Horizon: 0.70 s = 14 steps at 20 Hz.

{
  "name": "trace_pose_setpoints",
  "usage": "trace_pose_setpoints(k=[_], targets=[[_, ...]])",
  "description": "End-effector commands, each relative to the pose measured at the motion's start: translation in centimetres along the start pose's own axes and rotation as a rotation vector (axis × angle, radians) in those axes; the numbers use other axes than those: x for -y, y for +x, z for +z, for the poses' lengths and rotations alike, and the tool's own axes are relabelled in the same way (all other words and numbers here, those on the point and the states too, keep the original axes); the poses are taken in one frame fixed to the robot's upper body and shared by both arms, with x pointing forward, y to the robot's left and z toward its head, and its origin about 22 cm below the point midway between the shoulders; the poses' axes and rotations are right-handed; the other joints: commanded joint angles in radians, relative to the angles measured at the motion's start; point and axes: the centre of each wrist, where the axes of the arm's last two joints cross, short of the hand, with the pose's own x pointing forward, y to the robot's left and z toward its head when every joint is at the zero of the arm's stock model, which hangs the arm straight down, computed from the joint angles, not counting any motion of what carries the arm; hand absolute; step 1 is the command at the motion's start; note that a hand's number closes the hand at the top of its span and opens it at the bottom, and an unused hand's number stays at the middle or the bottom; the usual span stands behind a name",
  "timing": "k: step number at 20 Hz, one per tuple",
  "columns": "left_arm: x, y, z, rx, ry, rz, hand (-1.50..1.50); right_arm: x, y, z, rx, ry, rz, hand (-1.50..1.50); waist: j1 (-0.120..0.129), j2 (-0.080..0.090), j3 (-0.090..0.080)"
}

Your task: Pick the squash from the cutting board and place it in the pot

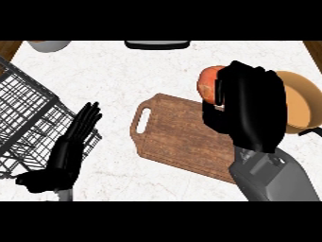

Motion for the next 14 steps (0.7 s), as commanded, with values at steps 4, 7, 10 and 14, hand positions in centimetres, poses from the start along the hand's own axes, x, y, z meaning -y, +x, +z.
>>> trace_pose_setpoints(k=[4,7,10,14], targets=[[-1.2,0.6,-1.7,-0.005,0.072,-0.028,0.0,0.4,-6.8,-3.1,-0.1,-0.021,0.039,1.5,-0.002,0.007,-0.002],[-1.3,1.0,-1.4,0.0,0.082,-0.041,0.0,1.3,-11.6,-5.7,-0.122,-0.05,0.047,1.5,-0.001,0.008,-0.002],[-1.1,-0.7,-1.5,0.003,0.076,-0.045,0.0,1.5,-13.5,-7.0,-0.147,-0.039,0.019,1.5,0.0,0.009,-0.002],[-0.8,0.6,-2.6,0.009,0.071,-0.021,0.0,-1.0,-16.2,-8.3,-0.156,0.014,0.04,1.5,0.005,0.009,-0.002]])
